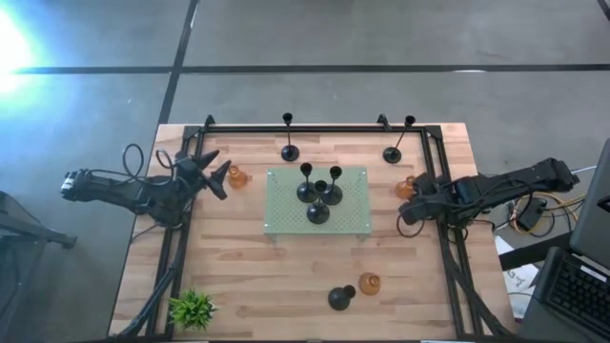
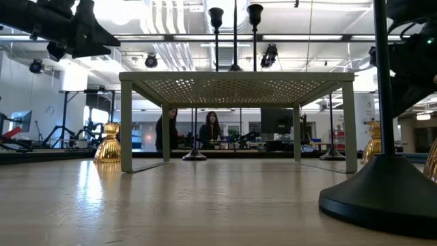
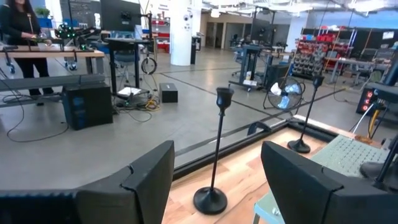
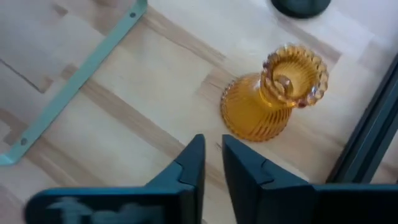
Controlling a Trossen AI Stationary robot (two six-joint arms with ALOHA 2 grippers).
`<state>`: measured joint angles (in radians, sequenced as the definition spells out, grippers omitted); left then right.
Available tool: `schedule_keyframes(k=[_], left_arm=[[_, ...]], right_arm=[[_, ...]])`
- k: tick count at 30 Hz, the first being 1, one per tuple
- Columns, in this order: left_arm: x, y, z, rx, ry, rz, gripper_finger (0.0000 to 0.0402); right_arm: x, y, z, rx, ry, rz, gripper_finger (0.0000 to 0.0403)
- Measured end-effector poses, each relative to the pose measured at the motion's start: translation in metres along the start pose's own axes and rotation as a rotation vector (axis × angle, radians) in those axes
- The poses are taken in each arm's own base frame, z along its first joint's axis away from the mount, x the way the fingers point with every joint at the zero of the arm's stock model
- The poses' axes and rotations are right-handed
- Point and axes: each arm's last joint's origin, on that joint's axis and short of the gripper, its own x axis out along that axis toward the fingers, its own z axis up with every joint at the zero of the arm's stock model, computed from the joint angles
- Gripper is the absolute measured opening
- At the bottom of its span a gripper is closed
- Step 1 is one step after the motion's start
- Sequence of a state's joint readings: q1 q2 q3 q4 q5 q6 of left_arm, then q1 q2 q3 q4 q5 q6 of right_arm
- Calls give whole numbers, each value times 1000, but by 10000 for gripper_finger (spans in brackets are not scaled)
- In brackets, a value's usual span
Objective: Pick & Place candle stick holders
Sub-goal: Put the yellow glass on the shelf
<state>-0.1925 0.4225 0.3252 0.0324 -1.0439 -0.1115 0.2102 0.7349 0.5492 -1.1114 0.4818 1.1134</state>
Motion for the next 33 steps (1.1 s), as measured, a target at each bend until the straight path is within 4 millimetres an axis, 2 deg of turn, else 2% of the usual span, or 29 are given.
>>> schedule_keyframes(k=[5, 11, 17, 26, 33], left_arm=[[0, 0, 1, -1, -3, -8, 245], [0, -2, 0, 3, 2, -40, 245], [0, -2, 0, 19, 2, -41, 245], [0, -2, 0, 23, 2, -41, 245], [0, -2, 0, 25, 4, -62, 245]], right_arm=[[-1, -1, 5, 2, -19, -17, 116], [5, -1, 10, 143, -18, -68, 169], [17, 1, 13, 252, 10, -173, 205], [45, 10, 15, 247, 79, -351, 260], [63, 20, 18, 269, -12, -382, 290]])
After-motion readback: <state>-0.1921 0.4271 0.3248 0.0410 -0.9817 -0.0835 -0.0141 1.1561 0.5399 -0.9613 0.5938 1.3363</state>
